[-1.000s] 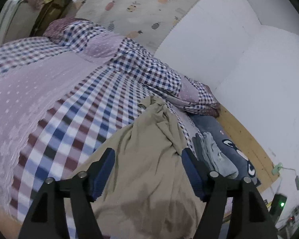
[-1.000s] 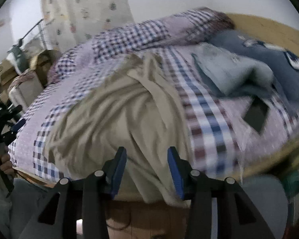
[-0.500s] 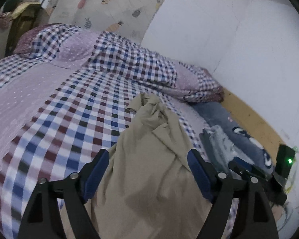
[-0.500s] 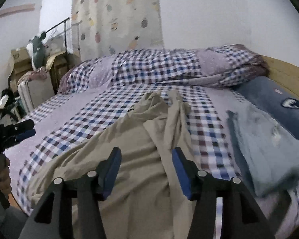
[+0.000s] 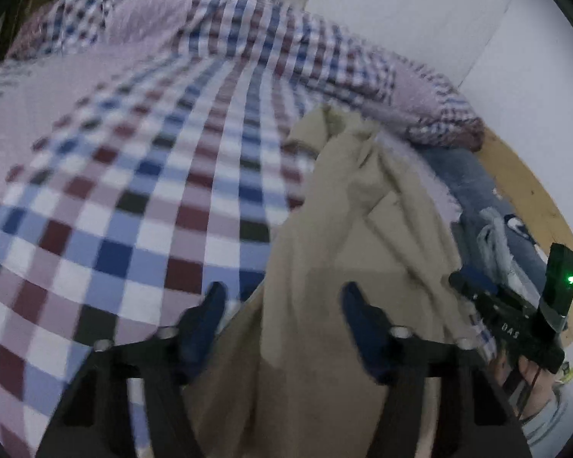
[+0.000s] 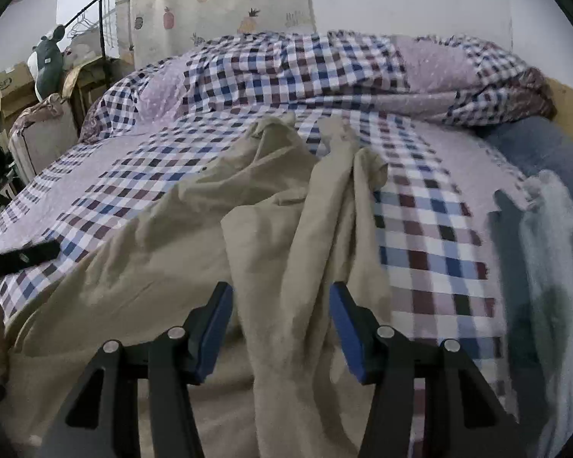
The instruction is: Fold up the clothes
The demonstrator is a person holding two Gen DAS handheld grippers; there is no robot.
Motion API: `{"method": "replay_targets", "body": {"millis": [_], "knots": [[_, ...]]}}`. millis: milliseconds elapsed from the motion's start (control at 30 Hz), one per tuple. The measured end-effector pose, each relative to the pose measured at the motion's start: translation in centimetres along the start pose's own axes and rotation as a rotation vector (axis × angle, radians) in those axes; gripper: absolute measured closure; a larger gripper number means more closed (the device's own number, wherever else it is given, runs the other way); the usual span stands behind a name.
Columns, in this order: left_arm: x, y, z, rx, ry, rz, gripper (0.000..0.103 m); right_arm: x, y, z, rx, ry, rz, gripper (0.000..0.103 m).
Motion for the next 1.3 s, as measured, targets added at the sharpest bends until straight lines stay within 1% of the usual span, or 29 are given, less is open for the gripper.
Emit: {"method": "replay_targets", "body": {"millis": [33,100,133,167,200,300,567,667,700,767,833,900,933,1000,1033,1067,1167,1200,1267,1300], "knots": [[0.2,0.1,0.6,-0.017,-0.005,0.012,0.045,0.1,0.1,0.5,-0.008,0.009,-0.004,0.048],[0.7,0.4,1.4,-0.038,-0.027,0.043,0.048,2.0,-0.2,-0.1,0.016,0.045,0.048,0.054],[0.9,0.6,1.6,-0.041,-0.045,0.061,0.051,3.0,-0.4,-0.5,0.029,0.063,0.076,0.068],[0.9,0.7,1.7,-0.041,-0.054,0.06,0.062,4.0,-0.6,-0.9,0.043,0.081,0.104,0.094],[0.7,0.8,1.7,-0.041,-0.062,0.057,0.073,5.0,-0.7,-1.3,0.056,0.1,0.131,0.1],[0.3,0.9,1.6,-0.031,-0.052,0.028,0.078,8.1,-1.2,-2.5,0.096,0.154,0.215,0.101],[0.3,1.0,1.5,-0.026,-0.095,0.06,0.08,16.2,-2.1,-5.8,0.202,0.3,0.438,0.101],[0.2,0.9,1.5,-0.026,-0.101,0.065,0.08,19.3,-1.3,-6.4,0.185,0.406,0.509,0.101],[0.2,0.9,1.5,-0.026,-0.102,0.066,0.08,19.9,-1.1,-6.6,0.184,0.436,0.513,0.101],[0.2,1.0,1.4,-0.026,-0.105,0.069,0.079,20.5,-1.0,-6.7,0.183,0.456,0.517,0.101],[0.1,1.0,1.4,-0.026,-0.107,0.071,0.079,20.3,-1.2,-7.0,0.19,0.468,0.501,0.1],[0.1,1.0,1.3,-0.026,-0.109,0.072,0.079,20.1,-1.6,-7.3,0.202,0.488,0.476,0.096],[0.1,1.0,1.3,-0.026,-0.109,0.072,0.079,19.8,-1.7,-7.5,0.213,0.495,0.463,0.092],[0.1,1.0,1.3,-0.025,-0.108,0.072,0.079,19.2,-2.1,-7.9,0.236,0.507,0.436,0.081],[0.2,1.0,1.3,-0.024,-0.107,0.071,0.079,19.0,-2.2,-8.1,0.248,0.514,0.423,0.066],[0.2,1.0,1.4,-0.024,-0.107,0.071,0.079,18.7,-2.4,-8.3,0.259,0.52,0.409,0.055],[0.2,0.9,1.4,-0.022,-0.108,0.074,0.08,17.3,-3.0,-8.9,0.301,0.529,0.346,0.049],[0.2,0.9,1.4,-0.021,-0.109,0.075,0.081,16.7,-3.3,-8.9,0.312,0.512,0.322,0.048],[0.3,0.9,1.4,-0.018,-0.107,0.079,0.084,14.8,-3.8,-8.3,0.318,0.434,0.24,0.047],[0.4,1.0,1.4,-0.017,-0.105,0.082,0.087,13.8,-3.9,-7.9,0.311,0.431,0.184,0.047]]}}
Point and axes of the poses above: each gripper's, at about its wrist camera, not at the fingertips, and z roughly the way its jaws point, x to its right, y to its underside, the point moved 7 cm from there along z, roughly the way its jaws point, and after that the axes turned 8 degrees about z, right-handed, at the moved point
